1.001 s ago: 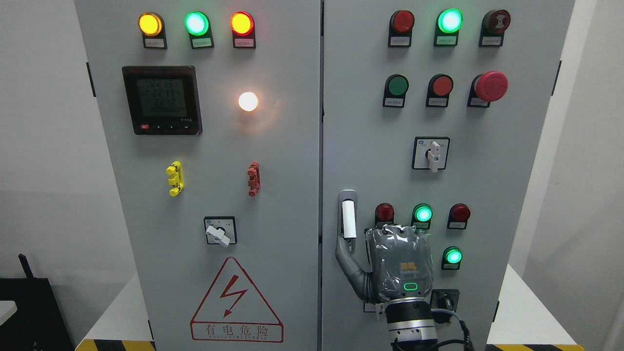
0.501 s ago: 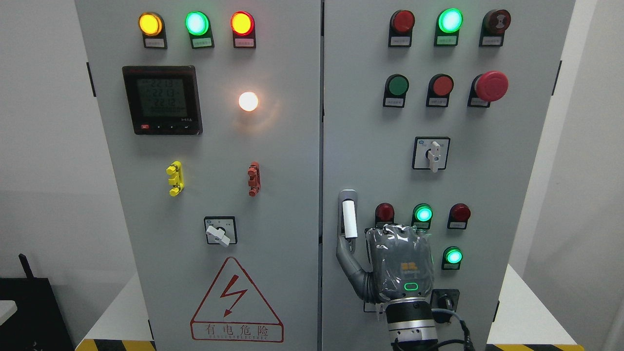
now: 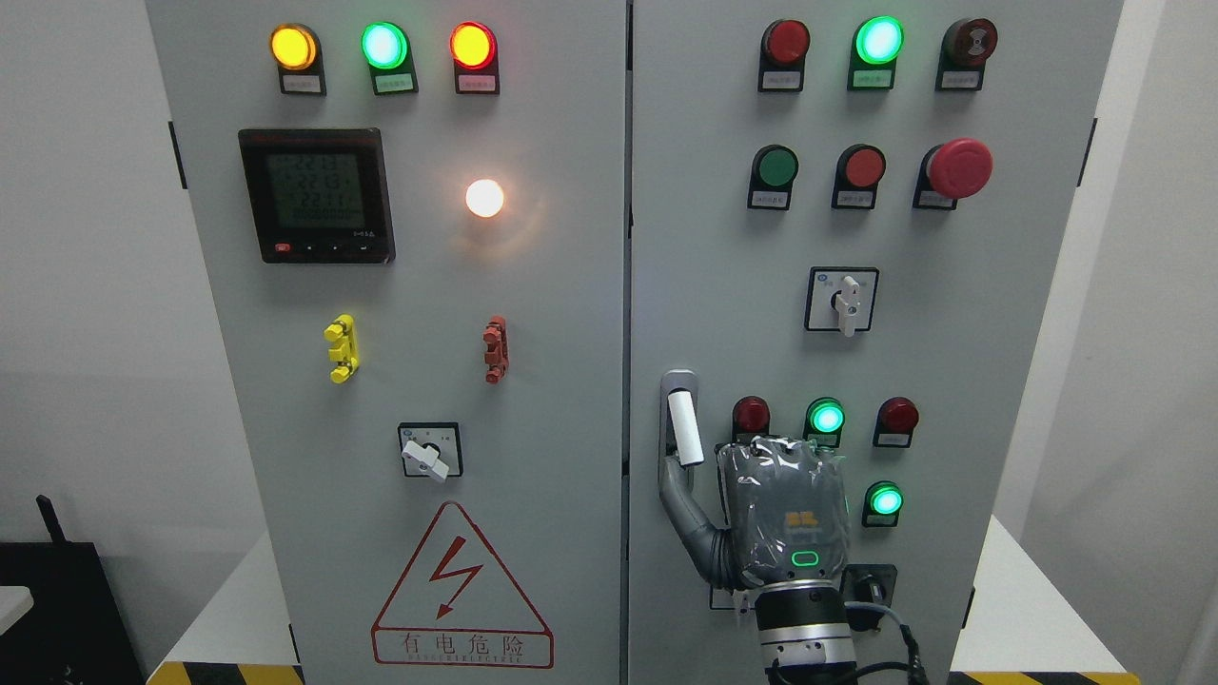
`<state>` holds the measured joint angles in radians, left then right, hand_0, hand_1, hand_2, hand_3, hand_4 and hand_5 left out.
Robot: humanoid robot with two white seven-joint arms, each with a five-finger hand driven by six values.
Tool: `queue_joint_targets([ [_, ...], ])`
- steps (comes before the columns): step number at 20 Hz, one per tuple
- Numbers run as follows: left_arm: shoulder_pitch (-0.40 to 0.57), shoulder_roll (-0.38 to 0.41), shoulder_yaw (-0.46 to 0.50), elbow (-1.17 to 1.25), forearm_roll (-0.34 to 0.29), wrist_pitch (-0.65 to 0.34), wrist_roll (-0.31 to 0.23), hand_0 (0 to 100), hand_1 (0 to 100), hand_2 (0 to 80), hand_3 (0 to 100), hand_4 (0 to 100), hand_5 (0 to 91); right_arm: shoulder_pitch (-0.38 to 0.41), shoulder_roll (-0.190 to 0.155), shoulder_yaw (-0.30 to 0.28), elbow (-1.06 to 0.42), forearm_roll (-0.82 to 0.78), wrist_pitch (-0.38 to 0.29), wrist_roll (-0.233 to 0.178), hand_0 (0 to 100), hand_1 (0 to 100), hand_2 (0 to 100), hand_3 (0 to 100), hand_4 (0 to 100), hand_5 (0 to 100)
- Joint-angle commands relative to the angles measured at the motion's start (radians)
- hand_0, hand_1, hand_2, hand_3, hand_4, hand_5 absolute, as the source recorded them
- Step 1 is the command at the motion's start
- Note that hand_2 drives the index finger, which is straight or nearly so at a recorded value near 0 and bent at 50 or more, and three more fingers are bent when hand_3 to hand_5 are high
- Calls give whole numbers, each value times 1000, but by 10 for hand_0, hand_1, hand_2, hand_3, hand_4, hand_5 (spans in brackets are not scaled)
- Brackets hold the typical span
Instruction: Release door handle
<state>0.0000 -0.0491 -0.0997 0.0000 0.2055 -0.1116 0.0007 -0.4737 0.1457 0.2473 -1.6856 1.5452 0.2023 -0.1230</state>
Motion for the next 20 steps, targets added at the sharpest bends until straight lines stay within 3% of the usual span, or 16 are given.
queue_joint_targets([
  [1, 31, 0, 0, -31, -1, 0, 1, 120, 389, 0, 0, 0, 0, 1, 0, 0, -2, 0, -1, 2, 538, 0, 1000, 1000, 1000, 945],
  [20, 31, 0, 0, -31, 0, 0, 1, 120, 389, 0, 0, 0, 0, 6, 3, 0, -2, 0, 12, 0, 536, 0, 1000, 1000, 1000, 949],
])
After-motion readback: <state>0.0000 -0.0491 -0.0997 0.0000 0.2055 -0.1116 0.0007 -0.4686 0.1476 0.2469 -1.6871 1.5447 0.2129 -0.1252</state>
